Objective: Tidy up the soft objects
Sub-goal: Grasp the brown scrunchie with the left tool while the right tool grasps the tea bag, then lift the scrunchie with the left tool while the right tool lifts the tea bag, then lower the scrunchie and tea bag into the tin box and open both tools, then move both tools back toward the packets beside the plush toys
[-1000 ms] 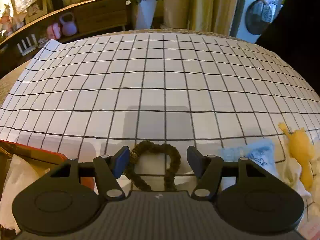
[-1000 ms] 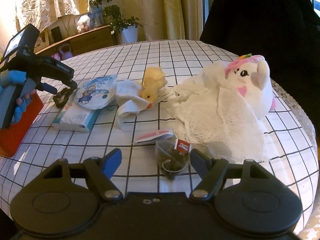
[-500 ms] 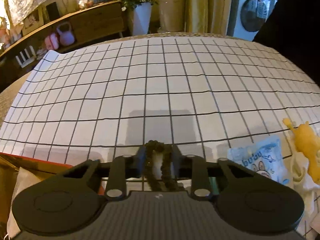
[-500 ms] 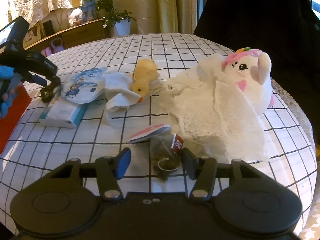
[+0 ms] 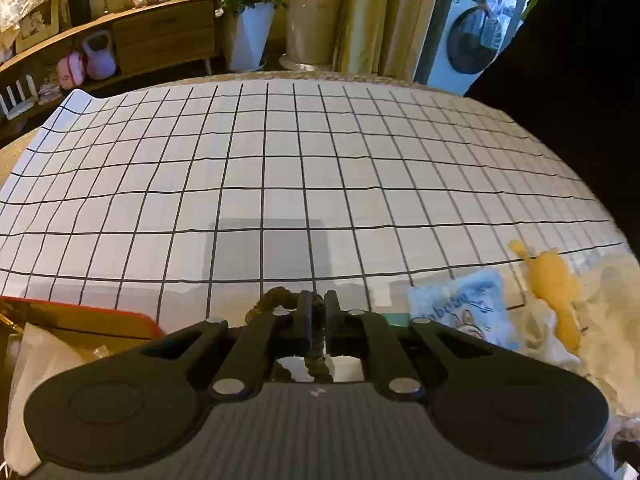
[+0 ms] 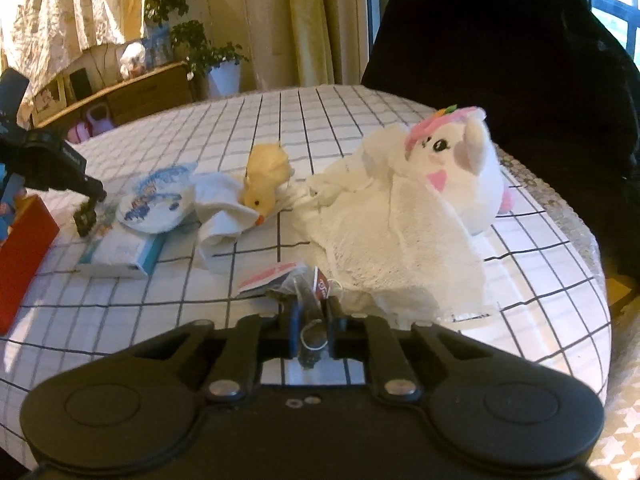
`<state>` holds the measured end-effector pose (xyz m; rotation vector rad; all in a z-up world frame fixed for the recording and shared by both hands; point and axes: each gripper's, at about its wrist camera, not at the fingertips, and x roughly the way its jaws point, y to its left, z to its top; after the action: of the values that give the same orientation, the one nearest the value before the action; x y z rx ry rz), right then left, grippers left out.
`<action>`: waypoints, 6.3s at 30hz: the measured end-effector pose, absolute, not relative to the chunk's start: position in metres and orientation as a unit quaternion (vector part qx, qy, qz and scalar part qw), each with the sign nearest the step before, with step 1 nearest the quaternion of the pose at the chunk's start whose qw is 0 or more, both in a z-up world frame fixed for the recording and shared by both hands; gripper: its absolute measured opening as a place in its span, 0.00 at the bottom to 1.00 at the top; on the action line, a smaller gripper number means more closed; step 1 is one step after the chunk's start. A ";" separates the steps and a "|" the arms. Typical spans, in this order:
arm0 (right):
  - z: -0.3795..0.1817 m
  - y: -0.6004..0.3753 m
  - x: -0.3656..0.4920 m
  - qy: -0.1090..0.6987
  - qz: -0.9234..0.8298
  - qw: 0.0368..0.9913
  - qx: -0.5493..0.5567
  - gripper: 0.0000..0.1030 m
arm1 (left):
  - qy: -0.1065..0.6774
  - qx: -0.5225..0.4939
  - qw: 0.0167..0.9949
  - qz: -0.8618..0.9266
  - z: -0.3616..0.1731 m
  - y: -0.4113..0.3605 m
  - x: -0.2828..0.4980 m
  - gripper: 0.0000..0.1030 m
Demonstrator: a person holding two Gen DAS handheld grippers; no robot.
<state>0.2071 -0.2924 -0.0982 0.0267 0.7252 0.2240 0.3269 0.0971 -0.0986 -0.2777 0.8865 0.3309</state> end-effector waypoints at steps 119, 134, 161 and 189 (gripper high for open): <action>0.007 -0.040 0.153 0.313 0.340 0.885 -0.060 0.10 | 0.446 -0.096 0.886 0.084 -0.010 0.206 0.137 0.07; -0.046 0.044 0.174 0.369 0.346 0.854 -0.121 0.10 | 0.485 -0.052 0.867 0.098 -0.063 0.221 0.163 0.07; -0.071 0.058 0.182 0.398 0.339 0.840 -0.145 0.28 | 0.518 -0.100 0.847 0.061 -0.113 0.212 0.174 0.10; -0.004 -0.042 0.144 0.315 0.341 0.884 -0.055 0.78 | 0.432 -0.098 0.895 0.047 -0.035 0.183 0.126 0.73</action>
<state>0.1444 -0.0415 -0.0040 -0.1139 0.6564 0.7104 0.1260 0.1825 -0.0349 -0.2032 0.8962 0.0968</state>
